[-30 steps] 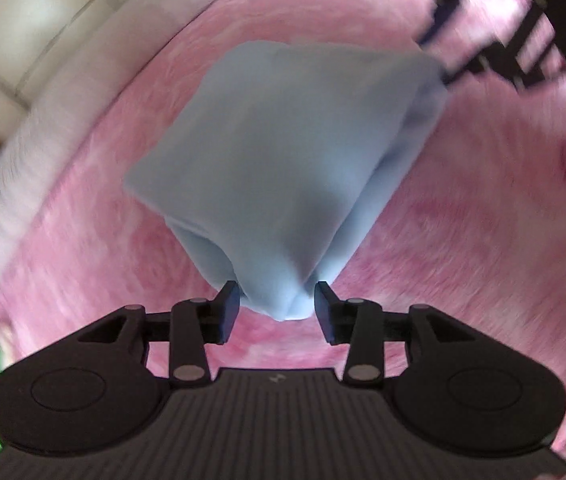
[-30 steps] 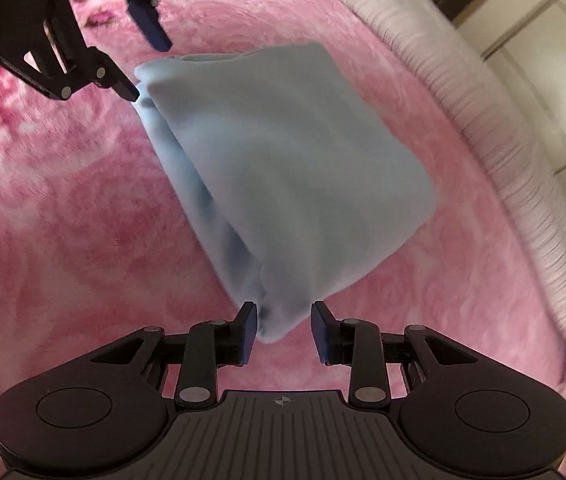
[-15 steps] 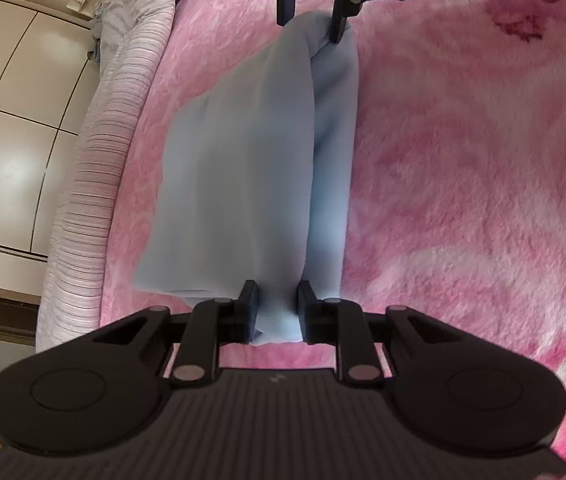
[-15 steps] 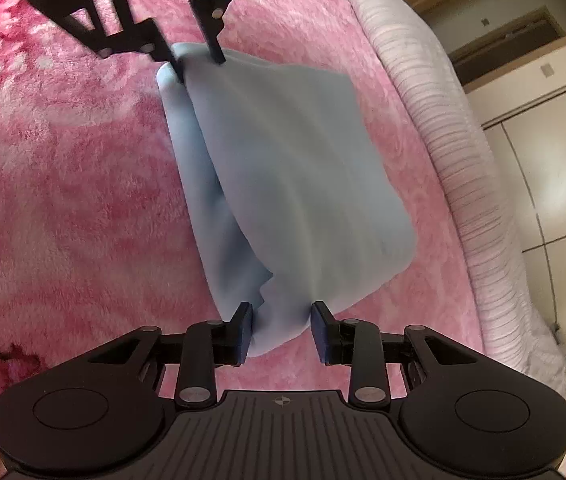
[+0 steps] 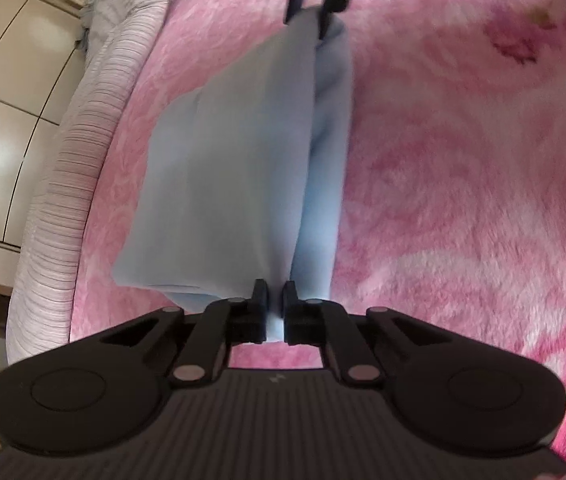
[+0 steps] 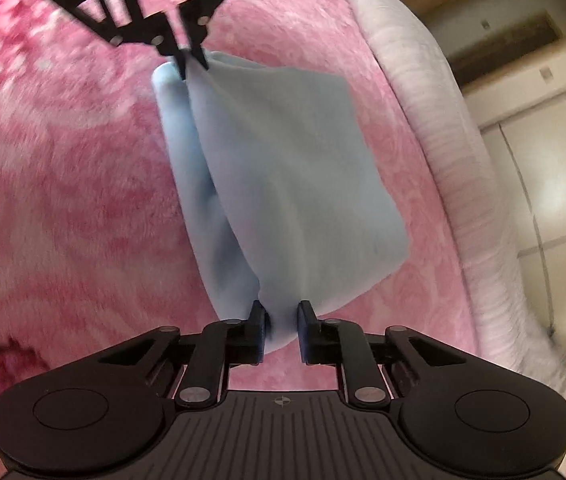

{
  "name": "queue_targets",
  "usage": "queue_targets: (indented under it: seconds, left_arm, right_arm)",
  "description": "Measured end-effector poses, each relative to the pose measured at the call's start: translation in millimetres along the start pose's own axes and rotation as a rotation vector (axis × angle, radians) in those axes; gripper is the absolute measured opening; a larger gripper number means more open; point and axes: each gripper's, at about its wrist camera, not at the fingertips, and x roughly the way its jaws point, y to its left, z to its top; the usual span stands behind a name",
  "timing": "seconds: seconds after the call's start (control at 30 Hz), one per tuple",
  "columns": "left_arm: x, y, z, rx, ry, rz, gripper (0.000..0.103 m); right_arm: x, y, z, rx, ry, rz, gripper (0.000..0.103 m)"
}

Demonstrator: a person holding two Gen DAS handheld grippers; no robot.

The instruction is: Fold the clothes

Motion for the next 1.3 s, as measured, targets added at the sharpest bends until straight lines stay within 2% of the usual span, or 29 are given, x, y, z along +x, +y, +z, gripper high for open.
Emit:
queue_targets:
  seconds: [0.17,0.27,0.3,0.33,0.37,0.43,0.47,0.53,0.63,0.7,0.77,0.8,0.97,1.03,1.07,1.13,1.23,1.3]
  left_arm:
    - [5,-8,6,-0.010,0.062,0.004,0.004]
    - [9,-18,10,0.017,0.101,0.014,0.003]
    - [10,-19,11,0.035,0.107,0.014,0.002]
    - [10,-18,12,0.059,0.107,0.011,0.003]
    - [7,-10,11,0.020,0.104,-0.014,0.004]
    - [-1,17,6,-0.133,0.093,-0.093,0.007]
    - [-6,34,3,-0.241,0.095,-0.140,0.006]
    - [-14,69,-6,-0.477,0.100,-0.221,0.005]
    - [-19,108,-19,-0.774,0.068,-0.243,0.005]
    - [-10,120,-23,-0.915,0.059,-0.240,0.005]
    - [5,125,-24,-1.016,0.059,-0.237,0.005]
    - [15,120,-20,-1.024,0.077,-0.233,0.005]
    - [43,100,-23,-1.088,0.187,-0.217,0.005]
    - [44,114,-21,-1.108,0.220,-0.254,0.004]
    - [41,122,-22,-1.130,0.223,-0.269,0.003]
    - [29,146,-27,-1.198,0.163,-0.266,0.003]
    - [31,181,-36,-1.267,0.074,-0.213,0.003]
    - [49,200,-39,-1.276,0.050,-0.174,0.003]
  right_arm:
    - [16,23,-14,-0.199,-0.037,0.021,0.014]
    - [19,23,-20,-0.237,-0.067,0.041,0.015]
    - [19,21,-20,-0.230,-0.075,0.050,0.020]
    - [18,14,-18,-0.186,-0.072,0.070,0.023]
    - [17,8,-16,-0.141,-0.069,0.092,0.024]
    - [15,-22,-11,0.060,-0.026,0.188,0.030]
    - [14,-37,-9,0.161,-0.004,0.236,0.031]
    - [11,-76,-19,0.472,0.032,0.346,0.031]
    - [6,-125,-43,0.914,0.032,0.449,0.031]
    - [12,-144,-51,1.109,0.008,0.441,0.031]
    - [27,-148,-43,1.177,0.016,0.422,0.031]
    - [35,-150,-40,1.210,0.020,0.412,0.031]
    - [64,-116,-22,1.069,0.131,0.373,0.031]
    - [67,-124,-16,1.036,0.160,0.391,0.031]
    - [69,-135,-19,1.068,0.181,0.424,0.031]
    - [69,-158,-27,1.141,0.207,0.468,0.031]
    - [71,-192,-35,1.215,0.143,0.403,0.031]
    - [78,-213,-38,1.244,0.103,0.357,0.031]
